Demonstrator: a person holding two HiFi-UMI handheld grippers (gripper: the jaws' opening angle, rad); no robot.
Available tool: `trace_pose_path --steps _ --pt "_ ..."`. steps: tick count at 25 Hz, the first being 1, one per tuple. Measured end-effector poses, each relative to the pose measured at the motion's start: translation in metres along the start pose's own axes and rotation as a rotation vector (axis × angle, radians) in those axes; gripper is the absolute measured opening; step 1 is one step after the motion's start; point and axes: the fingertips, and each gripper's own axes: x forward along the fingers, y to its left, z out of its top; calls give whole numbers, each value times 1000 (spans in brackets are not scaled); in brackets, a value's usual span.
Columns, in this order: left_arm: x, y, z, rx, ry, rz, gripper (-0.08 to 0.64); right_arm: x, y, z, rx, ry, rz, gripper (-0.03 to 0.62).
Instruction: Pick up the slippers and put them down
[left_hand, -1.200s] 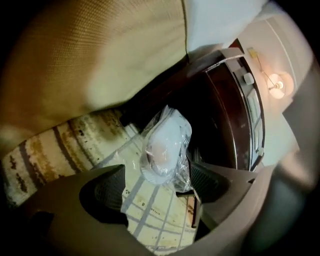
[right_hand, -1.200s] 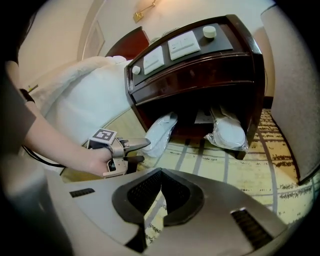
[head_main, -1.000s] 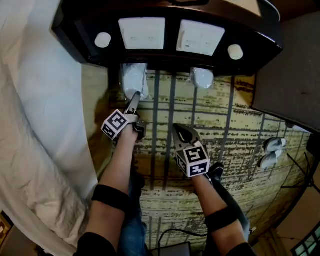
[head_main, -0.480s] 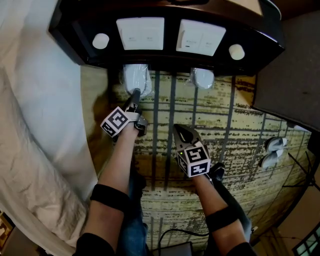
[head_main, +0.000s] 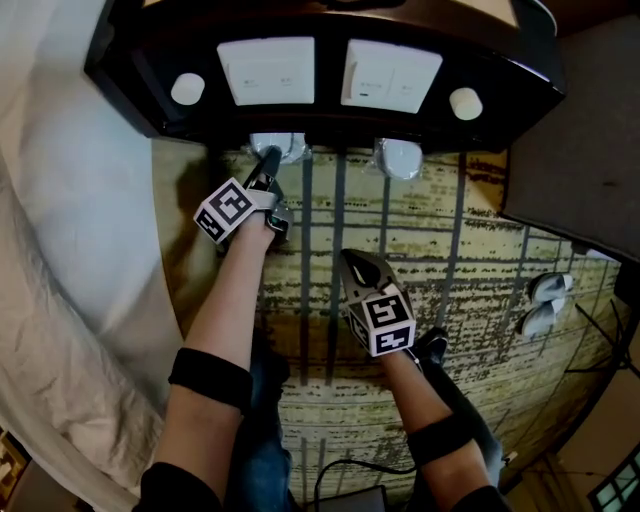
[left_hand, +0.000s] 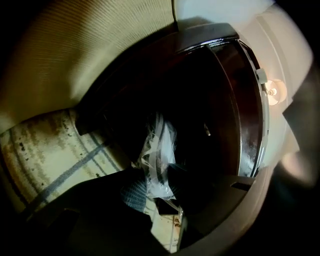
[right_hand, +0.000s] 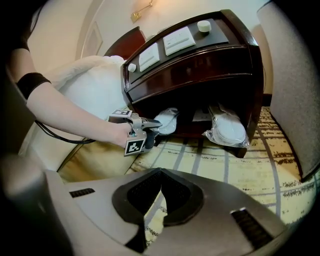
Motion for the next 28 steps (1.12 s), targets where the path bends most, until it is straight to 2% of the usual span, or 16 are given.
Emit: trace_pose_path --steps 5,9,10,13,14,20,22,23,28 --pt "16 -2 8 12 1 9 110 3 -8 2 5 -12 -8 2" --pt "15 6 9 29 -6 74 134 1 -12 3 11 -19 -14 2" --pt "13 9 9 43 -5 106 173 -1 -13 4 13 -21 -15 2" --pt "2 12 4 87 19 189 405 -10 -11 9 22 -25 -16 2" --pt "-6 11 1 102 30 213 435 -14 -9 12 25 -26 -15 2" --pt "-103 -22 -21 134 92 291 455 -73 14 60 17 -34 -6 2" --pt "-145 -52 -26 174 120 305 446 -105 25 83 12 -37 -12 2" --pt "-167 -71 -27 210 136 310 407 -122 31 96 14 -40 -17 2" --pt "-259 -214 -15 460 185 244 102 -215 75 175 3 -59 -6 2"
